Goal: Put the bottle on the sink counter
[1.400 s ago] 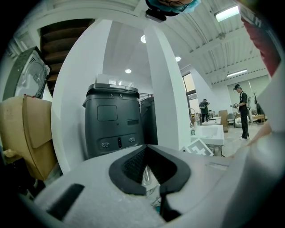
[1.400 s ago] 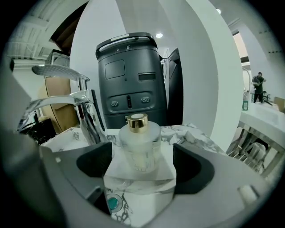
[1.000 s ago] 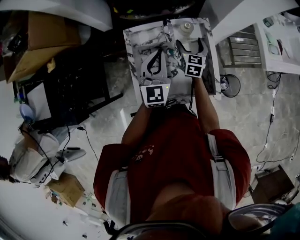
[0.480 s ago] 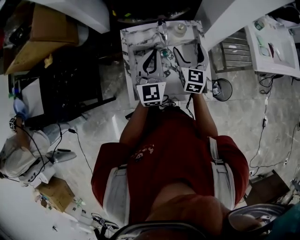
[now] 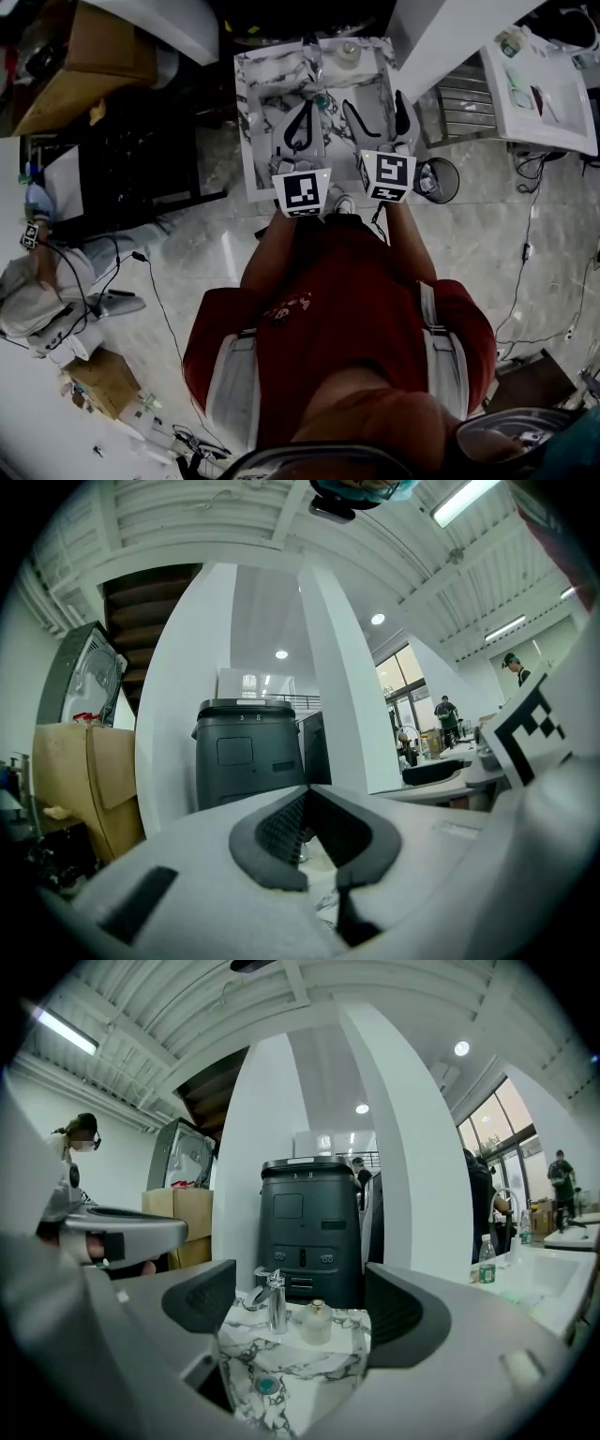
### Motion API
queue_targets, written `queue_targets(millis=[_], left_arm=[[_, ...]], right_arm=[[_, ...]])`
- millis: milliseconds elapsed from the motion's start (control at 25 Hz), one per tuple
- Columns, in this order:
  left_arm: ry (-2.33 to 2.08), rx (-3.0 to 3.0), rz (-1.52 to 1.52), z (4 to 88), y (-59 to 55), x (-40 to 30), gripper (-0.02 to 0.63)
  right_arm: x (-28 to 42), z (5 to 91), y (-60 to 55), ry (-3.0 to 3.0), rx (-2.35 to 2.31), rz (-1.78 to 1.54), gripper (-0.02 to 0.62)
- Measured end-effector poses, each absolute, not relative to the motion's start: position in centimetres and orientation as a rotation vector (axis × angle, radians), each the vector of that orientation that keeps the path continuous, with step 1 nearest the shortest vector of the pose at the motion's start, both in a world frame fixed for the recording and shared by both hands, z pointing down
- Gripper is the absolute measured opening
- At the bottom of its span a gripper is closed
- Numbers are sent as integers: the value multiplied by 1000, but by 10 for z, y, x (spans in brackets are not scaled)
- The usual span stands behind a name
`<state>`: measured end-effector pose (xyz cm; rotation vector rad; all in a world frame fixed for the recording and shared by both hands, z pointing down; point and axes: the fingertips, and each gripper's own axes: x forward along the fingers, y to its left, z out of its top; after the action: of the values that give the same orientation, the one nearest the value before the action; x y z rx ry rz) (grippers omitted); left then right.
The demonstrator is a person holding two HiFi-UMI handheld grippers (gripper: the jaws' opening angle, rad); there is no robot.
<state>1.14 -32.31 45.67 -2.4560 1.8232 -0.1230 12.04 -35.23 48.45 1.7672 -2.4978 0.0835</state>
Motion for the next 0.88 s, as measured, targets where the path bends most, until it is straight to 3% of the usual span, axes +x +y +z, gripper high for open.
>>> queue_targets(millis=[880], left_arm=[[1623, -2488, -68, 407, -318, -1, 3]], right_arm=[[95, 427, -334, -2473, 1860, -37, 422]])
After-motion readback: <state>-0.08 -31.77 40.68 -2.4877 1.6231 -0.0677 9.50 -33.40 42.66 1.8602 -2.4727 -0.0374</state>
